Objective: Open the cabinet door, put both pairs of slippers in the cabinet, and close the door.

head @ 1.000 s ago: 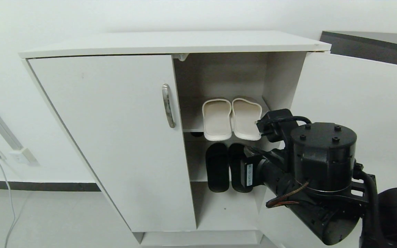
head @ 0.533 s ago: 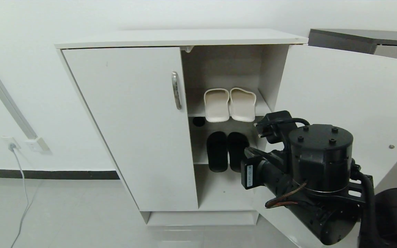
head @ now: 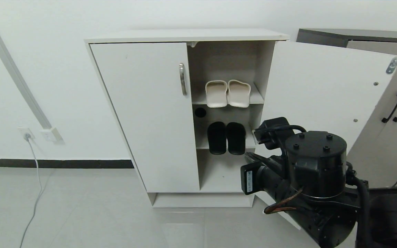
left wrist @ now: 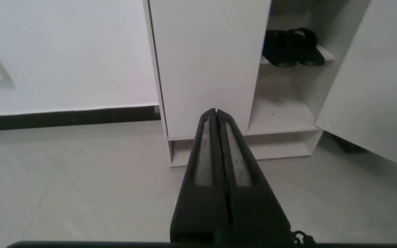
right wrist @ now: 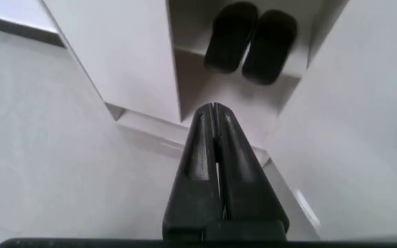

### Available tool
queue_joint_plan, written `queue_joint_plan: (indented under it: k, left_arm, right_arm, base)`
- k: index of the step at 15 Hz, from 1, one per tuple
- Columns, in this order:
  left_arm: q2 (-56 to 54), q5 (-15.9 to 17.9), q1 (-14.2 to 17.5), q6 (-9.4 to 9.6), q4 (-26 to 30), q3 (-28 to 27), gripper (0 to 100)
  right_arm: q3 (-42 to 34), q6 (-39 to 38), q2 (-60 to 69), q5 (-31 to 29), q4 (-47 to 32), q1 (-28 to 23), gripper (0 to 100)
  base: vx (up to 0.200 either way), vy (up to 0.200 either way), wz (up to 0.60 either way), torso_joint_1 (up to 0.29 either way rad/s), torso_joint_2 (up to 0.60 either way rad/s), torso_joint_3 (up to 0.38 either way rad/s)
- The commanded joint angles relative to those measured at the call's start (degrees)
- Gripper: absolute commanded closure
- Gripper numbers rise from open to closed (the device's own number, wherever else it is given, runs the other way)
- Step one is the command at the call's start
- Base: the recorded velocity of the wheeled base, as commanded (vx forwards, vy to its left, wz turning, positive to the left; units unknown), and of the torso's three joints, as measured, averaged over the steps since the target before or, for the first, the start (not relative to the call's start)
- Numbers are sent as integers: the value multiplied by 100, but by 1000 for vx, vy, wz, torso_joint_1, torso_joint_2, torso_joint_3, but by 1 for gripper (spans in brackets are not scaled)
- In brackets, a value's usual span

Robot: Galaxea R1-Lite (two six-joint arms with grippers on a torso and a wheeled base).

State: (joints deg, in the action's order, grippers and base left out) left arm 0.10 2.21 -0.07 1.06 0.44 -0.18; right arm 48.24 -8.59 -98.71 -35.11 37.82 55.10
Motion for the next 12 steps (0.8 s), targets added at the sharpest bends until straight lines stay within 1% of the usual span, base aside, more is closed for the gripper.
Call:
queue_joint_plan:
  k: [1,12]
  left_arm:
    - [8,-1,-1,-1,0,1,100]
    - [8,-1,-1,-1,0,1,100]
  right_arm:
    - [-69,16,-26,-5,51,1,100]
    - [-139,95,-35,-5,51,-17,100]
  base:
    - [0,0,0,0,0,0]
    - [0,0,0,0,0,0]
